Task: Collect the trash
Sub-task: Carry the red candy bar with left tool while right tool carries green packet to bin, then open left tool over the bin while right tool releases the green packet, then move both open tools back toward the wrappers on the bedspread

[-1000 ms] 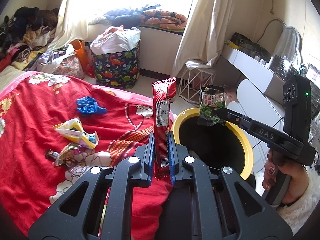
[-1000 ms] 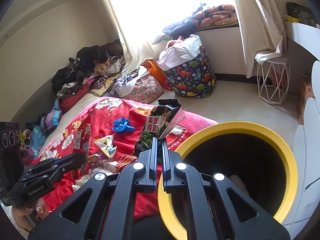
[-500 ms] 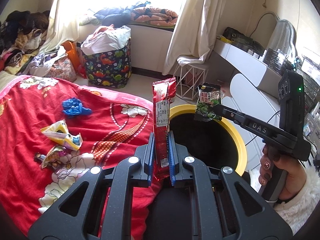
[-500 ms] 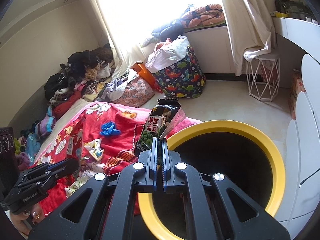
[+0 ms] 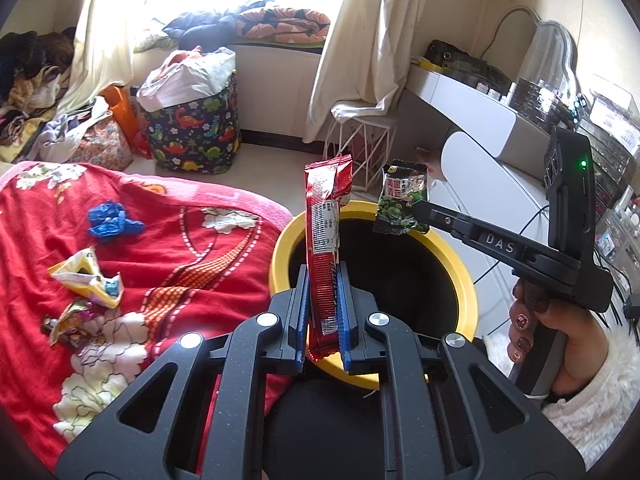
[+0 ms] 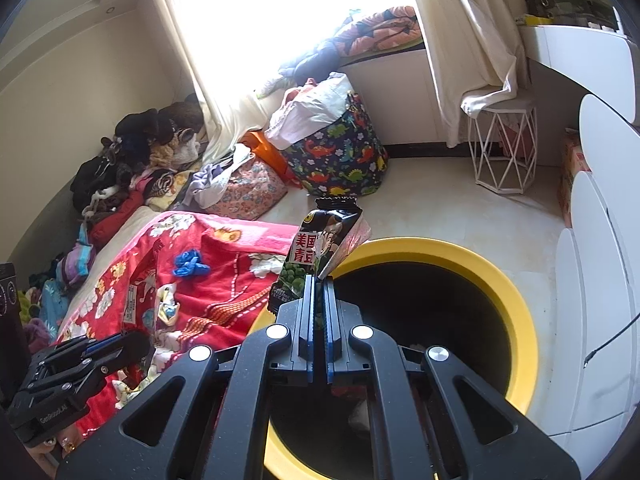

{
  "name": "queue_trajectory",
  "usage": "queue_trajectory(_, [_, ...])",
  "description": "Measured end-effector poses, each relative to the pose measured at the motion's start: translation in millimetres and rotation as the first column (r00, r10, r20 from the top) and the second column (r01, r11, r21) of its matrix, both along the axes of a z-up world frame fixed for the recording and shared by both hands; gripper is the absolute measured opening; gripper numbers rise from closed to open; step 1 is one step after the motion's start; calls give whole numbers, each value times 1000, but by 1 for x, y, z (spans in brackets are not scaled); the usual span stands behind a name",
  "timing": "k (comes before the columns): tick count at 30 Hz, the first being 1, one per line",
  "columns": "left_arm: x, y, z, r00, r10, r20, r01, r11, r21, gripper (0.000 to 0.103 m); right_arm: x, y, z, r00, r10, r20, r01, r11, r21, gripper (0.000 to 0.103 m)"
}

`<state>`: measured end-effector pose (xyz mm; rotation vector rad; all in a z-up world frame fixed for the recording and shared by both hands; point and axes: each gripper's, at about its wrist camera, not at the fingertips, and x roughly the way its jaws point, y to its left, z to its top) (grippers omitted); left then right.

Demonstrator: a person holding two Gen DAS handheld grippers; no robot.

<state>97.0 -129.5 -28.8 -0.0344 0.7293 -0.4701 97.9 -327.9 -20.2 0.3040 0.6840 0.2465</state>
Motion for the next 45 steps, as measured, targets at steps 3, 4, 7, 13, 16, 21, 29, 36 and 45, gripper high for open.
queue_trajectory(3, [2,-6,-2,1000,-13,-5,13,1000,4,8,0,-6,-3,1000,-14,-8,14,1000,3,4])
queue_trajectory(4, [2,-7,-3,1000,-16,-6,16,1000,5,8,0,-8,-4,1000,-17,-10,17,1000,3,4])
queue_trajectory(7, [4,-13,-6,1000,-28,-11,28,1000,9,8,0,-14,-7,999,-30,-15,30,1000,-1,4])
queue_trajectory(13, [8,-23,-13,998,-48,-29,48,999,16,8,3,-25,-12,998,-51,-34,51,999,3,4])
queue_trajectory(16, [9,-27,-17,998,-56,-36,56,998,19,8,3,-29,-15,997,-57,-43,58,998,1,4])
queue_trajectory(21, [11,-34,-24,996,-68,-55,69,997,23,8,5,-35,-22,996,-63,-65,63,998,-1,4])
queue_trajectory(29, [19,-48,-35,993,-85,-88,87,996,20,8,6,-45,-31,993,-70,-100,71,997,8,4])
queue_trajectory(36, [28,-51,-47,992,-66,-110,72,996,51,22,10,-56,-40,987,-91,-136,97,995,37,34])
queue_trajectory(45, [22,-33,-34,998,7,-55,-6,1000,10,89,7,-54,-37,988,-104,-112,109,993,36,54])
